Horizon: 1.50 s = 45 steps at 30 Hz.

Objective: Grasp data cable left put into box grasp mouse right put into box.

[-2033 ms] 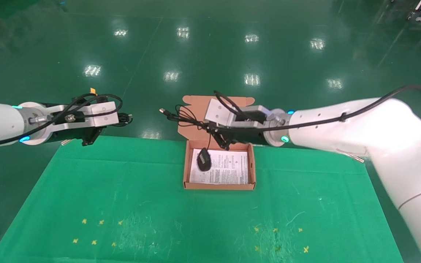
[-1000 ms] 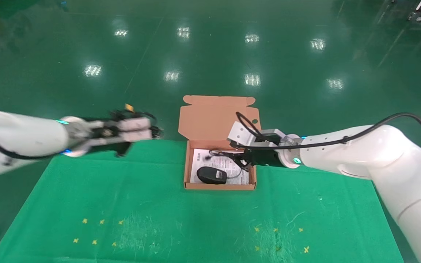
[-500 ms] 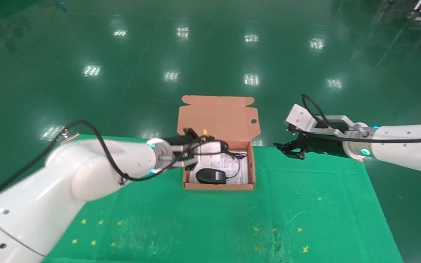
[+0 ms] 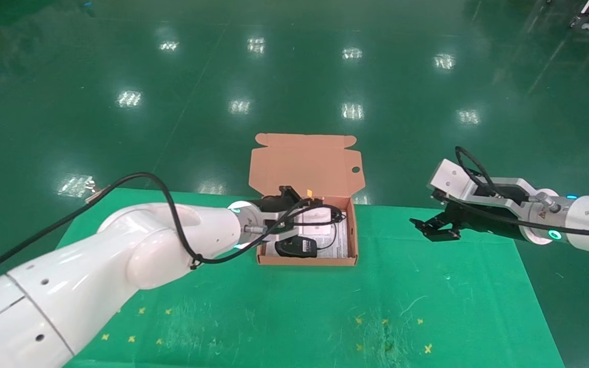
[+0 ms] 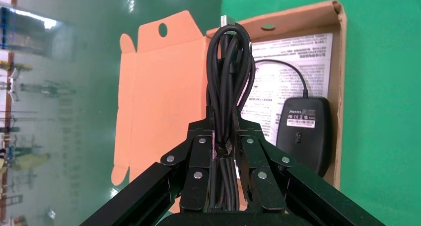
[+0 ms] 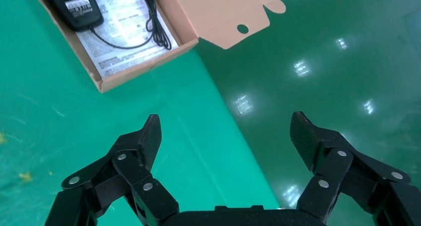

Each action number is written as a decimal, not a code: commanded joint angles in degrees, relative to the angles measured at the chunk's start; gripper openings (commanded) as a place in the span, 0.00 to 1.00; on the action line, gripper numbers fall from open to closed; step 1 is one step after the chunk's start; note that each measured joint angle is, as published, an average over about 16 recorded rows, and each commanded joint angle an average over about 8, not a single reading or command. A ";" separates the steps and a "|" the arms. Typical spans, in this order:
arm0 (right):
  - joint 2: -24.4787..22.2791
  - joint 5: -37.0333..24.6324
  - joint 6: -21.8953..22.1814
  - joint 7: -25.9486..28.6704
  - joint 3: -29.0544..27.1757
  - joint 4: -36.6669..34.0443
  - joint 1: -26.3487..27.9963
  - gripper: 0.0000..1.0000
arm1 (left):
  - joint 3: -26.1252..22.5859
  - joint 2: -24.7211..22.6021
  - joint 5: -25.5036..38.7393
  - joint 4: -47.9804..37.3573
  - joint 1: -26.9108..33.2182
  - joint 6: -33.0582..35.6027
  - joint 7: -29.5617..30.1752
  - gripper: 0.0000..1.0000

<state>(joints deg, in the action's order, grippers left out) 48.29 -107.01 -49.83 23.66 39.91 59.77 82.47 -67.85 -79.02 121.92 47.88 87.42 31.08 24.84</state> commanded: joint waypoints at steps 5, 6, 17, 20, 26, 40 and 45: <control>-0.94 -1.54 -0.18 1.42 0.31 2.07 -0.35 1.00 | -4.14 -0.20 -1.91 -0.68 1.75 -0.46 2.05 1.00; -1.01 -1.65 -0.21 1.48 0.33 2.23 -0.36 1.00 | -4.46 -0.22 -2.07 -0.71 1.92 -0.47 2.18 1.00; -0.71 -1.42 -0.04 1.27 0.22 1.82 -0.07 1.00 | -3.78 2.60 -2.21 2.26 1.81 0.45 2.02 1.00; -0.54 -1.43 0.44 1.15 -0.17 1.95 0.88 1.00 | -3.57 4.75 -2.19 4.96 2.53 1.26 2.59 1.00; -0.04 -2.70 0.93 -0.46 -0.84 2.08 5.50 1.00 | -1.89 9.94 -0.65 11.41 4.84 2.33 5.43 1.00; -0.89 -0.49 -4.05 -4.48 -1.54 3.81 8.41 1.00 | 4.13 15.87 -7.06 16.79 2.90 8.53 6.17 1.00; -2.01 5.47 -6.94 -5.25 -3.57 4.72 5.75 1.00 | 8.54 18.47 -13.81 17.62 0.25 12.79 4.30 1.00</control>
<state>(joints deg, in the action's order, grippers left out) 46.27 -101.52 -56.78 18.41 36.33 64.49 88.22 -59.30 -60.54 108.09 65.50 87.66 43.88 29.13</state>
